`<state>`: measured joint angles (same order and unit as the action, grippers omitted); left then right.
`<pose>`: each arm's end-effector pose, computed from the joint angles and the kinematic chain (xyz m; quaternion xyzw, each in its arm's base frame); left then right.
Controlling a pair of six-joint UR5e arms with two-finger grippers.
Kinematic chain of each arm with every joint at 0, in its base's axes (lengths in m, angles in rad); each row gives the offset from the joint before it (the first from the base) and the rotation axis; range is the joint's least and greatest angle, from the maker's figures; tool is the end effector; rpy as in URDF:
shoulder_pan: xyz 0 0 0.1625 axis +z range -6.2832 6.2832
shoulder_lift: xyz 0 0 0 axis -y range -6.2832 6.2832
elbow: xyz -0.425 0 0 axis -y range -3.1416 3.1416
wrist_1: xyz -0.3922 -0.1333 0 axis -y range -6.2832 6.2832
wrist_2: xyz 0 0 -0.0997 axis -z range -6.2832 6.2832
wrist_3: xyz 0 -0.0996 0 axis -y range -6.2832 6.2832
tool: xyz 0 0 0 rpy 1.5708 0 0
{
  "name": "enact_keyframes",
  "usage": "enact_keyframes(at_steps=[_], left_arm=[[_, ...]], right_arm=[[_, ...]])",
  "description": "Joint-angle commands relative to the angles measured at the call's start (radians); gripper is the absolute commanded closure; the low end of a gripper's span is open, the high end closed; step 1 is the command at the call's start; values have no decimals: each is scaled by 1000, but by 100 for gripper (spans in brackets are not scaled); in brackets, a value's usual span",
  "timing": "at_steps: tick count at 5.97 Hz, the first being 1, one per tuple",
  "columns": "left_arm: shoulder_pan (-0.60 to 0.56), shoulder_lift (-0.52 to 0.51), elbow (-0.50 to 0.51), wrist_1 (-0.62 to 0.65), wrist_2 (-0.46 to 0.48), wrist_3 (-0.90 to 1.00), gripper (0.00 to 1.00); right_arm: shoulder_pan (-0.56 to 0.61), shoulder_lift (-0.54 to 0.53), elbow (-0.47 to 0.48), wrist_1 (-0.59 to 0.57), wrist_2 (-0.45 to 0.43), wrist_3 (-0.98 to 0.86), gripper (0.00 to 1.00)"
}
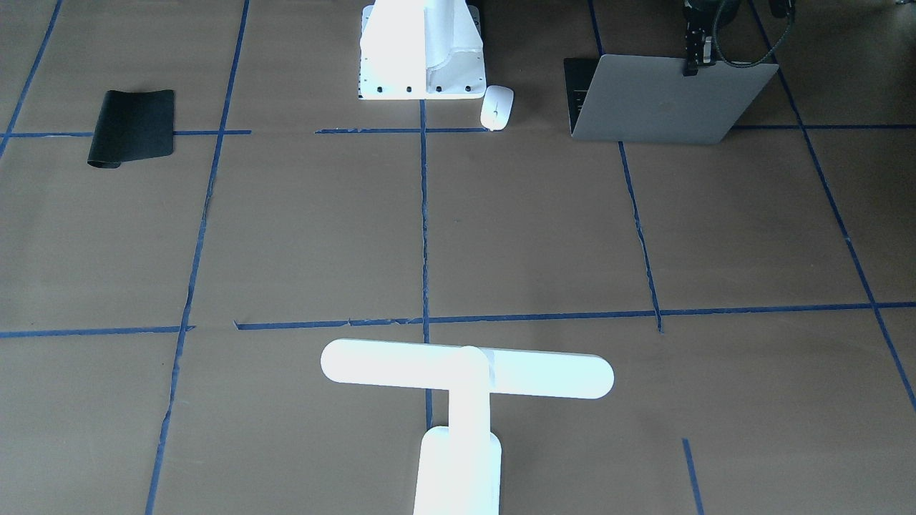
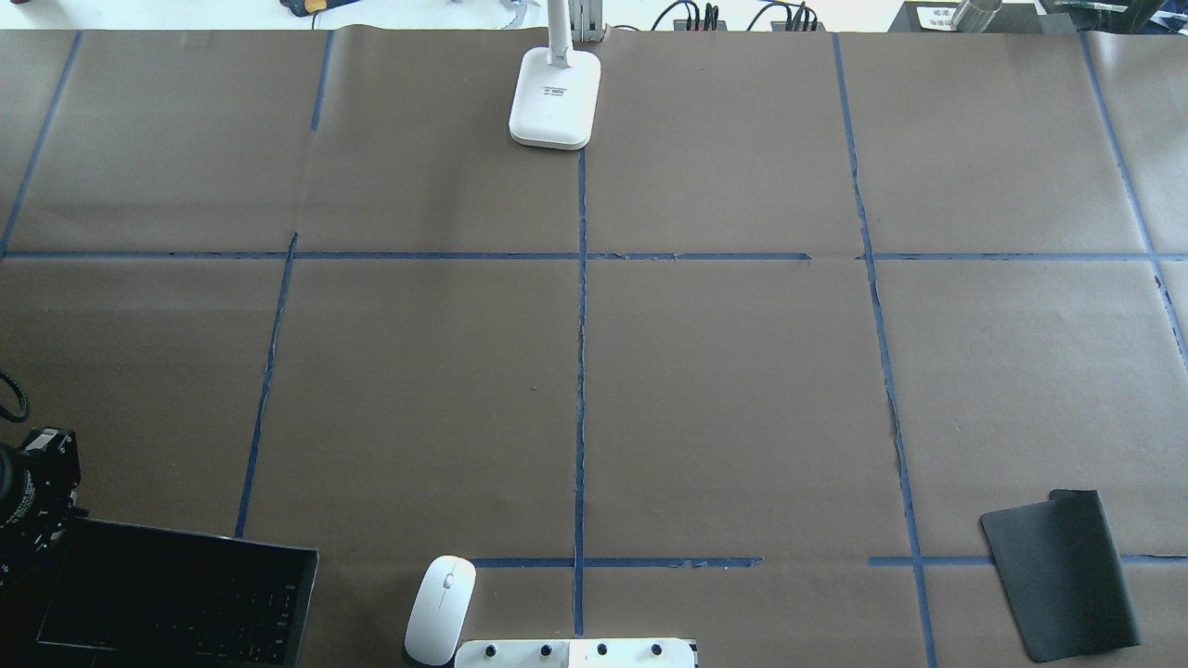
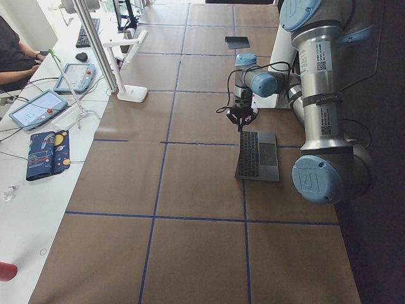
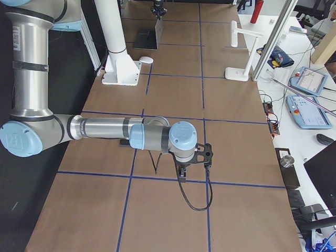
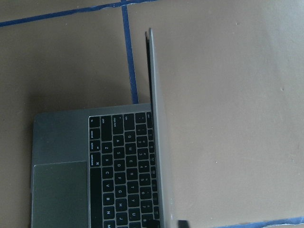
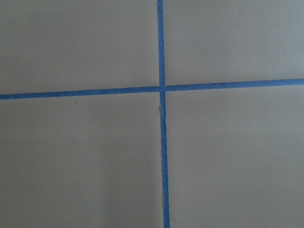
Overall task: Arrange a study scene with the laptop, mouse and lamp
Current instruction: 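Lower the left gripper and grasp the open laptop's screen edge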
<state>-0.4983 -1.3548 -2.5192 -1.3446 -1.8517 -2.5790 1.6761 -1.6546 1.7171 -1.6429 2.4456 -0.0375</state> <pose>0.2430 -0.2525 0.3507 -0.1937 0.2057 -0.6301 0.7233 0.1044 -0.4464 0.6263 0.0259 -0.4228 0.0327 0.9053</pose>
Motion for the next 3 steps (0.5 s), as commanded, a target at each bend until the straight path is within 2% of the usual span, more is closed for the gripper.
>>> enact_keyframes(at_steps=[1,3], left_arm=[[-29,-7,-42,84,-1,-6,100],[-168,-105,-34,171,-1,92,100]], right_arm=[[1,2,7,2,0,-7,0],[1,2,16,2,0,-1,0]])
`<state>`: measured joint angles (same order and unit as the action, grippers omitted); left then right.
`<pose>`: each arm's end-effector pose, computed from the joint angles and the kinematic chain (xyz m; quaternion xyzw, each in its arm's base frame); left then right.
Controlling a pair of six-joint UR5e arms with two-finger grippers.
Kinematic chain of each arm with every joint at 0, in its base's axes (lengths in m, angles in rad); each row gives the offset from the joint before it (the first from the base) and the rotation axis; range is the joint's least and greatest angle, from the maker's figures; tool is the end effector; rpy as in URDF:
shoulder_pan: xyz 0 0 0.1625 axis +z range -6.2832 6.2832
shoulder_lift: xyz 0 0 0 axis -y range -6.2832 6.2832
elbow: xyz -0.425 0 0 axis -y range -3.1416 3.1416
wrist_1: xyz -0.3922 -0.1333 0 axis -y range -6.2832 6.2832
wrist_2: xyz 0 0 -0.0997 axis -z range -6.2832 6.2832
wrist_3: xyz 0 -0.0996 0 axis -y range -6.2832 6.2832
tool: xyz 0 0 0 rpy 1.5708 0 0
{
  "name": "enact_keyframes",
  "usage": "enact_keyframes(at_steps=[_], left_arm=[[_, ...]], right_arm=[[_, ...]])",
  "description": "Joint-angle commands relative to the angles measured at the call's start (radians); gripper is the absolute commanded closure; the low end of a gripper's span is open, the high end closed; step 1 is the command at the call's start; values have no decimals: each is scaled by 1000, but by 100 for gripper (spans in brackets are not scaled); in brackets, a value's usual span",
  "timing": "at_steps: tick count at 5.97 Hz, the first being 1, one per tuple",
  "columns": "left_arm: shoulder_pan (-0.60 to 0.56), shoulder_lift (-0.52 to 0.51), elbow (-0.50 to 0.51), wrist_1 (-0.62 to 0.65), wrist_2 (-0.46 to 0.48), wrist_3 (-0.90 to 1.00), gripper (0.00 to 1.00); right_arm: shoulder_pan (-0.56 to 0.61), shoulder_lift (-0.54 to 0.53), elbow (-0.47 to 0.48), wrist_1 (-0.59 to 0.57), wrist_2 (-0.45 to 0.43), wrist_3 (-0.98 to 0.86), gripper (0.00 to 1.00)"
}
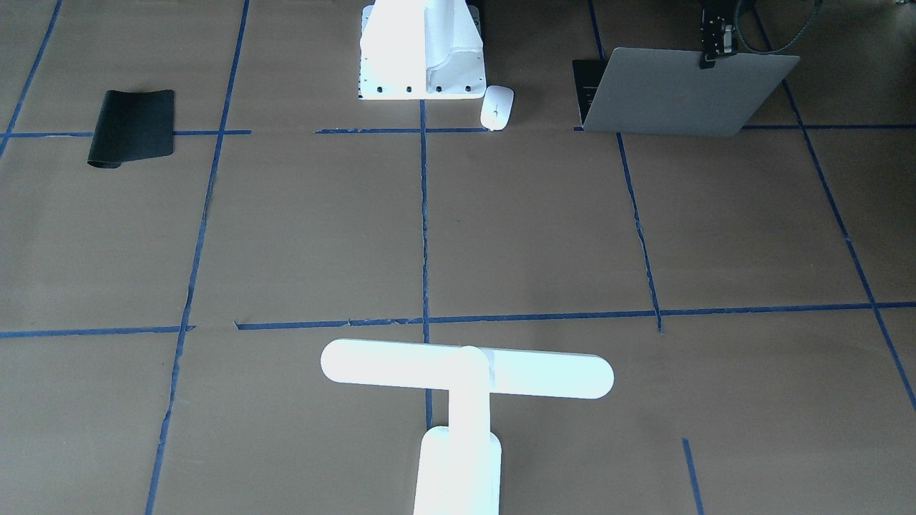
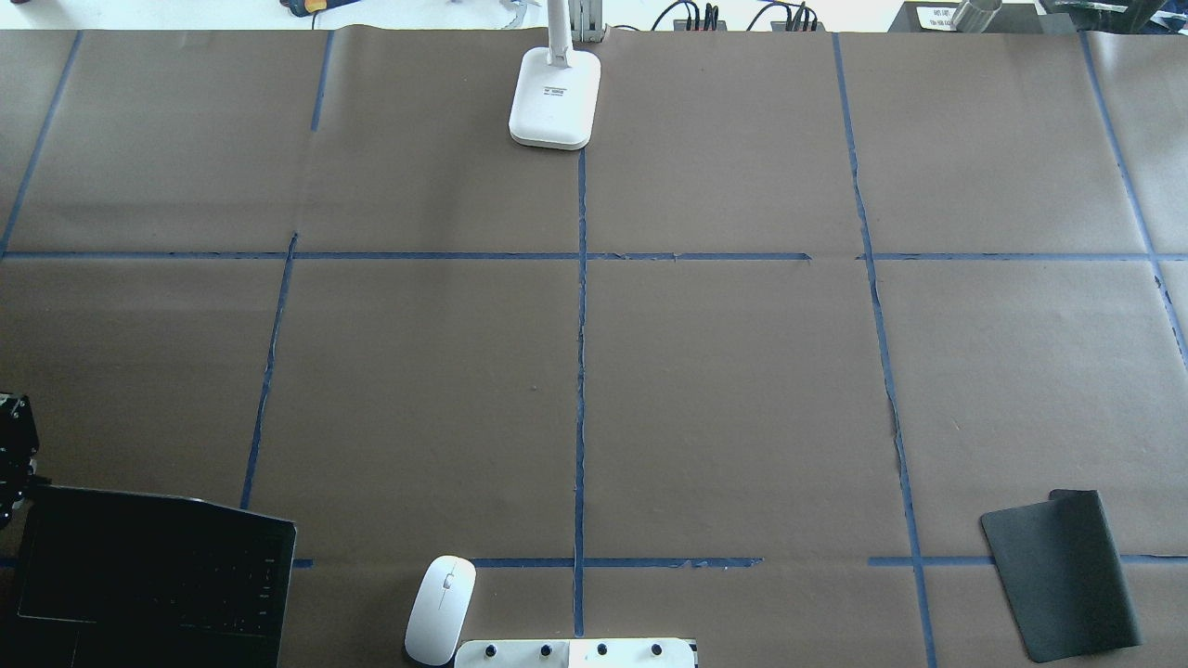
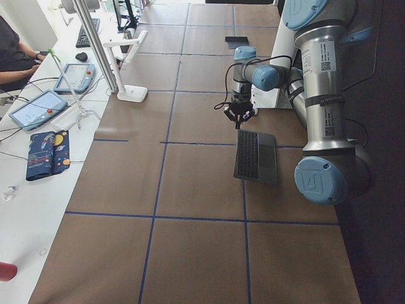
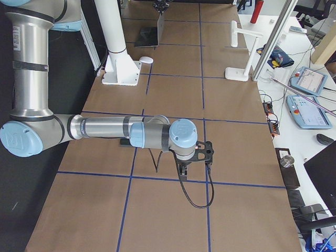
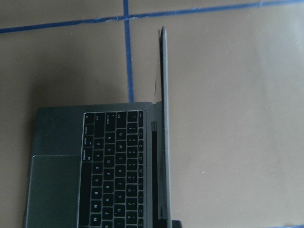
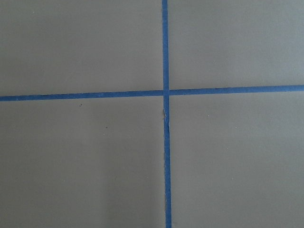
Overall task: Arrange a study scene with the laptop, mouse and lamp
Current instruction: 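Drag the laptop with the left gripper toward the lamp, table center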
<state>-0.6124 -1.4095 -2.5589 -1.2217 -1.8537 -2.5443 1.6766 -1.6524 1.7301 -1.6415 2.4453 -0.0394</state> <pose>0.2093 -0.2759 0.3325 -0.1768 0.2058 -0.6619 0.6988 0.1048 -0.4480 0.6188 0.0339 -0.4221 0.0286 0.9055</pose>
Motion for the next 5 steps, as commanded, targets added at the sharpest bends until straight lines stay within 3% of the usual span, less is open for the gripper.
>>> enact_keyframes(at_steps=[1,3,5], left_arm=[[-146,-181,75,100,1,170,100],[-243,-505,388,140,2,211,100],[-288,-679,565,137,-1,254,100]], right_arm=[[0,11,8,-1,-3,1,0],[0,45,2,-4,1,3,0],[0,29,-1,-3,0,1,0]])
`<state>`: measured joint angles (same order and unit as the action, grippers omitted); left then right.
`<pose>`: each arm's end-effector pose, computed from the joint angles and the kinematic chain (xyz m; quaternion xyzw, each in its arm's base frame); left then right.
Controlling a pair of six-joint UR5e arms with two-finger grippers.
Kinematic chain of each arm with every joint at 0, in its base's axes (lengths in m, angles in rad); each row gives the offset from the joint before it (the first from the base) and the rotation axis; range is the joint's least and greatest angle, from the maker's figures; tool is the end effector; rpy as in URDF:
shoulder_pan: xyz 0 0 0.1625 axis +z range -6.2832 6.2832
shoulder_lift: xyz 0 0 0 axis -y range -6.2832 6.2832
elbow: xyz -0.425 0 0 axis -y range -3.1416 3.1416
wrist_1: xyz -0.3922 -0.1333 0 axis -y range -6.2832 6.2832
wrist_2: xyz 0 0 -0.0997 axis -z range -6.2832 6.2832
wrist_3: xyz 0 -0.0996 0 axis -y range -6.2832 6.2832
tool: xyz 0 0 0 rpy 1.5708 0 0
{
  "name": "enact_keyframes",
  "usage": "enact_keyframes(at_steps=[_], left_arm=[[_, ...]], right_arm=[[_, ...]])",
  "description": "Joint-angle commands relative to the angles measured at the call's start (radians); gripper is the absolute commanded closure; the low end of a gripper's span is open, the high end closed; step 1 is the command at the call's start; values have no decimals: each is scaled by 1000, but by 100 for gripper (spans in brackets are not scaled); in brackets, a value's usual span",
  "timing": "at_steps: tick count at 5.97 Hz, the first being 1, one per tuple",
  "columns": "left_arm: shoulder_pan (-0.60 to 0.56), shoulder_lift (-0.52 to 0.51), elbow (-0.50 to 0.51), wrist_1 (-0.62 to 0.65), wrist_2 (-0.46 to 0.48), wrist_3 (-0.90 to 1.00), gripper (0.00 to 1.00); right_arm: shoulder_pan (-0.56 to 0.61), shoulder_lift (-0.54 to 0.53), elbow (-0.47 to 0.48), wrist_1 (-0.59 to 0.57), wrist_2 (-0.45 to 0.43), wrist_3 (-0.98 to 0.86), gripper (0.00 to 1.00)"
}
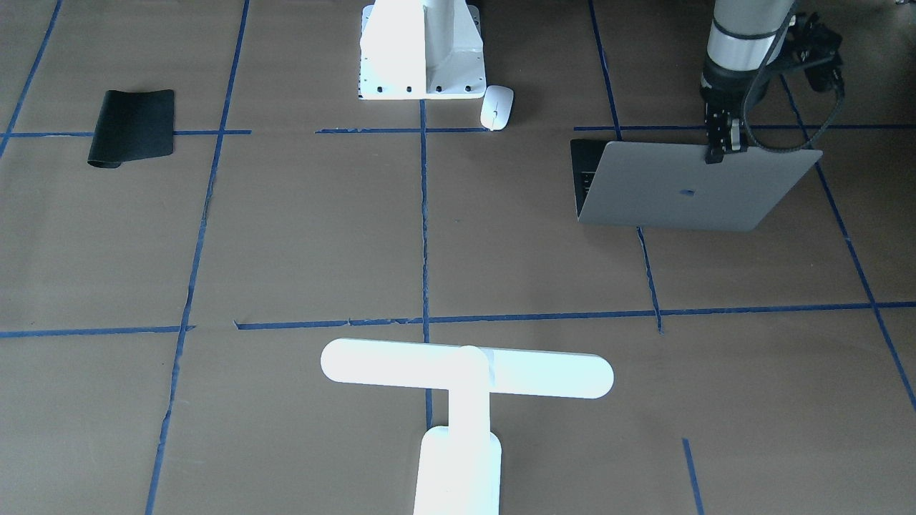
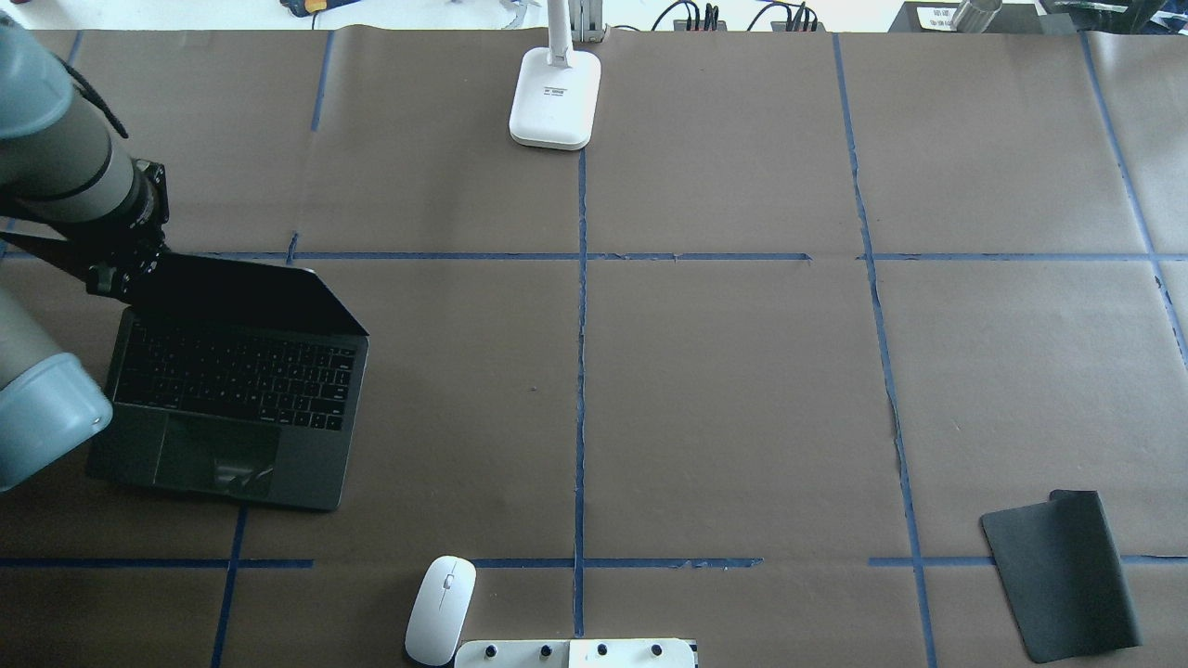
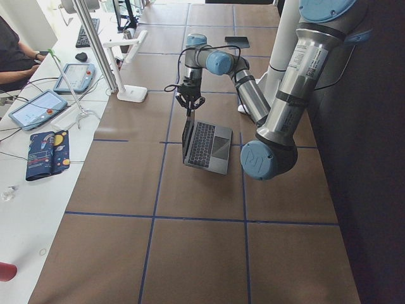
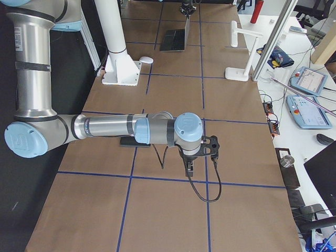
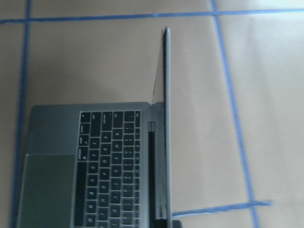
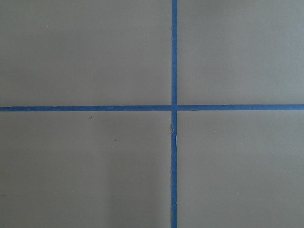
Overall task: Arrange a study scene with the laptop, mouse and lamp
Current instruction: 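Drag the laptop with the left gripper toward the lamp, table center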
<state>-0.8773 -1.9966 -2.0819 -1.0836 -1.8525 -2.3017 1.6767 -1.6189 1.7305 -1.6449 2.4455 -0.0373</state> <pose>0.2635 -0.4822 0.2764 -0.1203 0.2302 -0.6734 0.6921 0.1064 -0.4627 0.6034 0.0472 -0.4212 0.0231 0.9055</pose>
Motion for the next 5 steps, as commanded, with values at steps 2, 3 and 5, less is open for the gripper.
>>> enact_keyframes(at_steps=[2,3,5], left_arm=[[-22,-287,269,-22,-8,-7,100],[-14,-369,357,-44,-10,-60,100],[48,-434,387,-84,-11,-143,100]], right_arm=[[0,-3,-3,0,0,1,0],[0,-3,-2,0,1,2,0],[0,-3,0,0,1,2,0]])
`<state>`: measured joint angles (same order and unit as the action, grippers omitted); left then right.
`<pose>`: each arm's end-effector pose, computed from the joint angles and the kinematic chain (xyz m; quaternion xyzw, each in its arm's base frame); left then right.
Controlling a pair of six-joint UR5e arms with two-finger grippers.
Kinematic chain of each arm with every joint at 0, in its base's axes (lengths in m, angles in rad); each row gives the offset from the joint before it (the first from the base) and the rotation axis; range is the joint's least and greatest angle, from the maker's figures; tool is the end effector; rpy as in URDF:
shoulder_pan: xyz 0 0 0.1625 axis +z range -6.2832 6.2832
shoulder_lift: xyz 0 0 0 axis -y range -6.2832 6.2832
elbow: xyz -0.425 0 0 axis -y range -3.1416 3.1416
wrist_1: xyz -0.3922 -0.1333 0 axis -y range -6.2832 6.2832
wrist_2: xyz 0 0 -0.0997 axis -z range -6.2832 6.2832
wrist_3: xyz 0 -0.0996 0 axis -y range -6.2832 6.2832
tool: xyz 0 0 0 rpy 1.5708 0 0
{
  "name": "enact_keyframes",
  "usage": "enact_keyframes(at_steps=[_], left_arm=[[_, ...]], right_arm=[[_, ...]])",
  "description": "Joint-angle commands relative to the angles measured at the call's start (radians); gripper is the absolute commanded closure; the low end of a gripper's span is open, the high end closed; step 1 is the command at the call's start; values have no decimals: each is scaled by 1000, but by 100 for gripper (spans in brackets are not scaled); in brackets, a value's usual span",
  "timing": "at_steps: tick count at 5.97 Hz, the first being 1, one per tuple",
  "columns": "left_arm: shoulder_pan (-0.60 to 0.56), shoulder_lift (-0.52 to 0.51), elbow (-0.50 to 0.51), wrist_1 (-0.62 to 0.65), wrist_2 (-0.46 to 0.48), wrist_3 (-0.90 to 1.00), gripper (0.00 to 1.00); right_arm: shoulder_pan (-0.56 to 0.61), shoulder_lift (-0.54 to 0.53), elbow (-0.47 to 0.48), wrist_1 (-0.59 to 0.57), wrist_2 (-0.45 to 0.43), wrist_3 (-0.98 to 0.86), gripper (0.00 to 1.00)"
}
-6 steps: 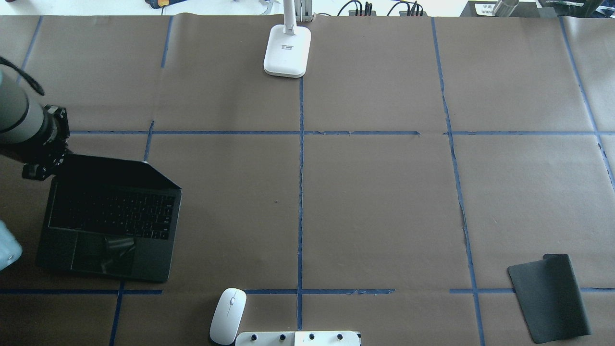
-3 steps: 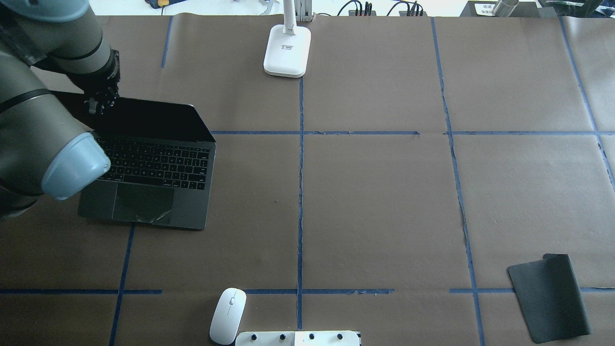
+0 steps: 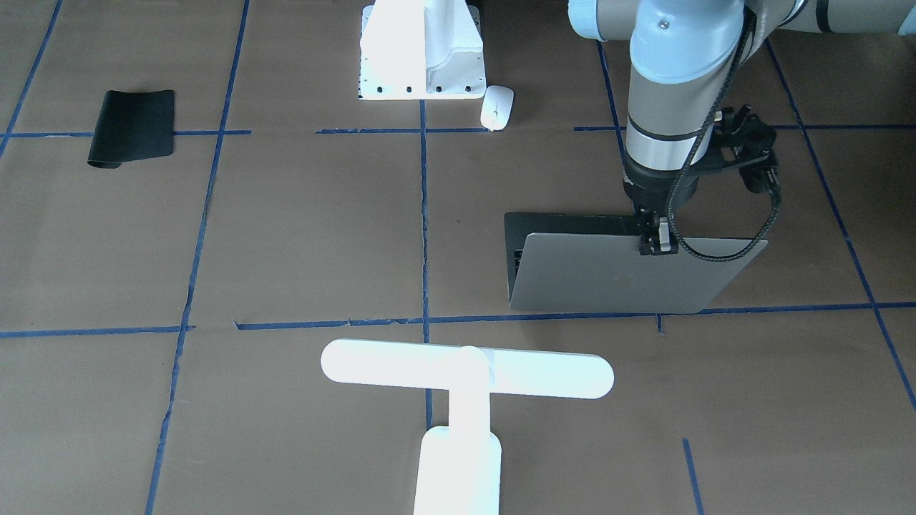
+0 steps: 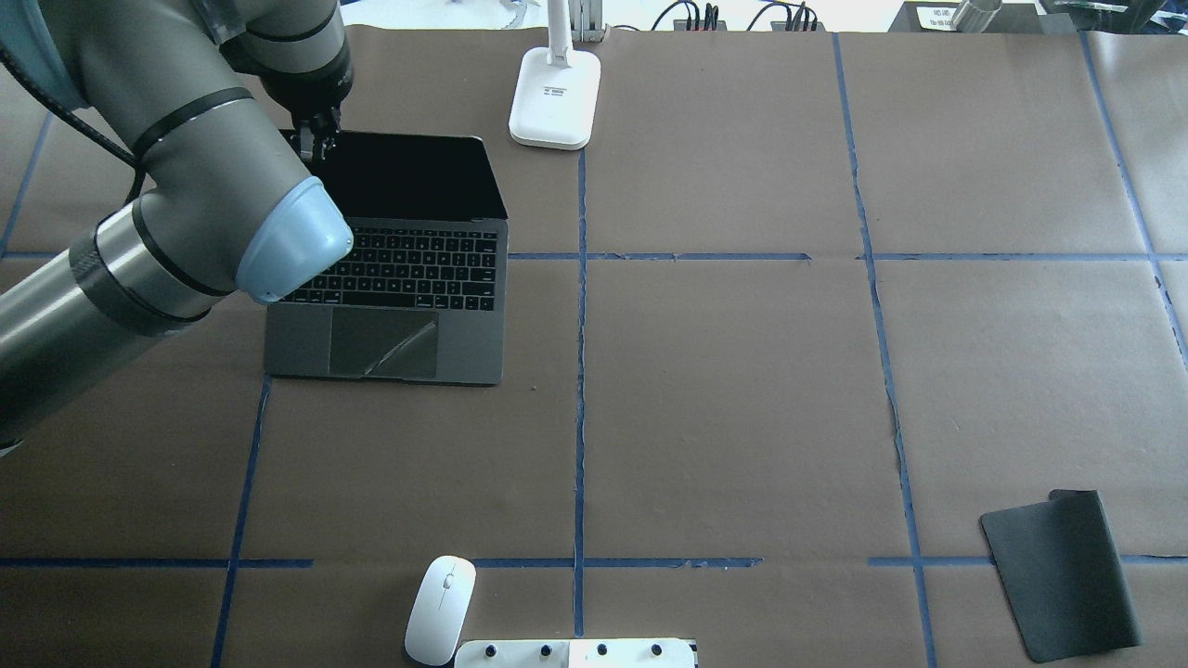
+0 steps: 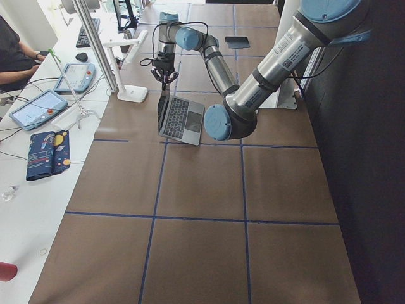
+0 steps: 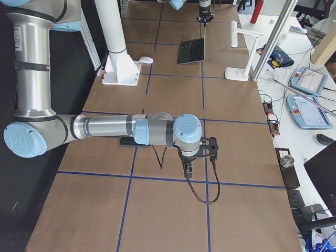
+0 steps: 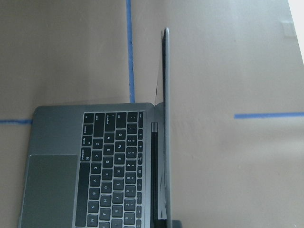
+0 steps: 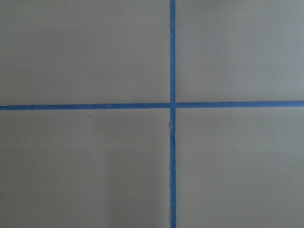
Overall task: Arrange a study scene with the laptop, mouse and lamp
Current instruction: 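Drag the laptop with the left gripper toward the lamp, table center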
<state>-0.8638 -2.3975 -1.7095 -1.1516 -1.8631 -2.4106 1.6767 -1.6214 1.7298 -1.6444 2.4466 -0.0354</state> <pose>0.3561 -0.5778 0.1576 -0.1370 0.2685 -0.6910 0.6570 0.1062 -0.4616 0.6048 0.0456 -0.4218 0.0245 0.9052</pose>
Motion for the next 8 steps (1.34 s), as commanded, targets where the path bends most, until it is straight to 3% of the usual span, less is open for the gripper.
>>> enact_keyframes(at_steps=[1,5,8], left_arm=[[76,-63,19,-29,-1,-85,100],[167,-228,178,-31,1,-160,100],[180,-229,188,-65,1,-173,100]], right_arm=[[0,0,0,0,0,0,0],[0,0,-4,0,-1,0,0],[0,2,-16,0,-1,-1,0]])
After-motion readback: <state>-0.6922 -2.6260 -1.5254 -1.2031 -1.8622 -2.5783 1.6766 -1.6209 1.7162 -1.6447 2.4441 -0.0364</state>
